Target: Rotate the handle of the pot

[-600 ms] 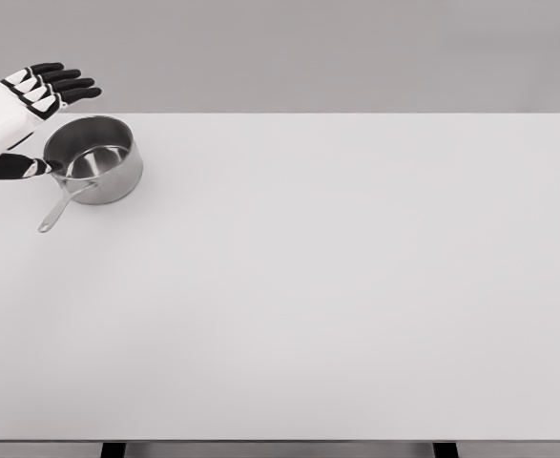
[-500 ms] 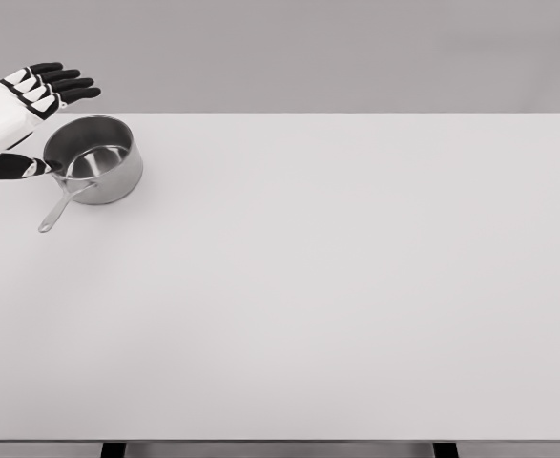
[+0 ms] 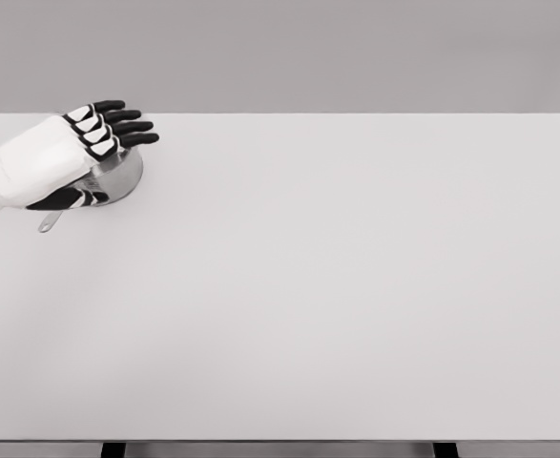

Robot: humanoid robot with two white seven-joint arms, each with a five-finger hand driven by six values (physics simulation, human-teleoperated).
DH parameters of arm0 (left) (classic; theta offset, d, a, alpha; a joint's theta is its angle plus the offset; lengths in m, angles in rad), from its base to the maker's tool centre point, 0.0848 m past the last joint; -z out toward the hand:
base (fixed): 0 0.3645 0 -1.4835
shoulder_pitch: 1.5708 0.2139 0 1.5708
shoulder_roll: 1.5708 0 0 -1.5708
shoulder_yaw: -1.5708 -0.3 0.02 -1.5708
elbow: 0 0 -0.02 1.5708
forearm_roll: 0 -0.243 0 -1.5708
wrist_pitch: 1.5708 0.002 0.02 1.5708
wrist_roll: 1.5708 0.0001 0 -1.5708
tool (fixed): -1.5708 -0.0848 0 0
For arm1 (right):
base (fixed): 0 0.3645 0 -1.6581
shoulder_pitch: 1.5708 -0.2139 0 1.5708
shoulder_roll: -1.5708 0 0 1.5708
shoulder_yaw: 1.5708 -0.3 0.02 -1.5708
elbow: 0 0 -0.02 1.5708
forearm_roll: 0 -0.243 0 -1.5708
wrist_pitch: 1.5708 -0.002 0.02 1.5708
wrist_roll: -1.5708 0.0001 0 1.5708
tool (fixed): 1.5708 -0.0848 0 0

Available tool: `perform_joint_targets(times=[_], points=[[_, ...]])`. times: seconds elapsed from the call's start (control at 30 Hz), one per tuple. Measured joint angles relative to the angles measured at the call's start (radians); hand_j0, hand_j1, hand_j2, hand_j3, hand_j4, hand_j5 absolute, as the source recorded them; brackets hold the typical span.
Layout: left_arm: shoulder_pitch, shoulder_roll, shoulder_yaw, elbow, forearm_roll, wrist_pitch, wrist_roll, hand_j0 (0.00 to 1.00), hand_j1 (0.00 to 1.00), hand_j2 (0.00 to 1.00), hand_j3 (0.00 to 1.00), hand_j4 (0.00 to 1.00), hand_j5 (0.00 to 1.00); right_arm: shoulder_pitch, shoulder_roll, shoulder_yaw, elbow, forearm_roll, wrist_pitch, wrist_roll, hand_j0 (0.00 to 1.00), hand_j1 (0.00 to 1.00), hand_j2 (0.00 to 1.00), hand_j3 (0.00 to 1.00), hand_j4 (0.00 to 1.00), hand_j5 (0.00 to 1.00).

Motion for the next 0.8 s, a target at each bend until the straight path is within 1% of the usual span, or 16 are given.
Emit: perform_joint_targets(times=[0.1,0.13,0.23,0.33,0.5,0.63,0.8], points=[[0.002,-0.062,-0.005,-0.003,-0.061,0.000,0.002,1.00,1.00,1.00,1.00,1.00,1.00,0.000,0.000,0.001,0.000,0.000,0.000,0.000,1.00,1.00,1.00,1.00,1.00,1.00],[0.017,-0.082,-0.006,0.000,-0.074,0.000,0.003,1.00,1.00,1.00,1.00,1.00,1.00,0.000,0.000,0.001,0.000,0.000,0.000,0.000,1.00,1.00,1.00,1.00,1.00,1.00],[0.021,-0.138,-0.008,0.024,-0.121,0.000,0.008,1.00,1.00,1.00,1.00,1.00,1.00,0.000,0.000,0.001,0.000,0.000,0.000,0.000,1.00,1.00,1.00,1.00,1.00,1.00],[0.018,-0.216,-0.006,0.106,-0.188,0.000,0.010,1.00,1.00,1.00,1.00,1.00,1.00,0.000,0.000,0.002,0.000,0.000,0.000,0.000,1.00,1.00,1.00,1.00,1.00,1.00],[0.008,-0.304,0.009,0.241,-0.251,0.000,0.009,1.00,1.00,1.00,1.00,1.00,1.00,0.000,0.000,0.002,0.001,0.000,0.000,0.000,1.00,1.00,1.00,1.00,1.00,1.00],[0.006,-0.346,0.018,0.285,-0.283,0.000,0.008,1.00,1.00,1.00,1.00,1.00,1.00,0.000,0.000,0.002,0.001,0.000,0.000,0.000,1.00,1.00,1.00,1.00,1.00,1.00],[0.006,-0.363,0.021,0.311,-0.295,0.000,0.006,1.00,1.00,1.00,1.00,1.00,1.00,0.000,0.000,0.002,0.000,0.000,0.000,0.000,1.00,1.00,1.00,1.00,1.00,1.00]])
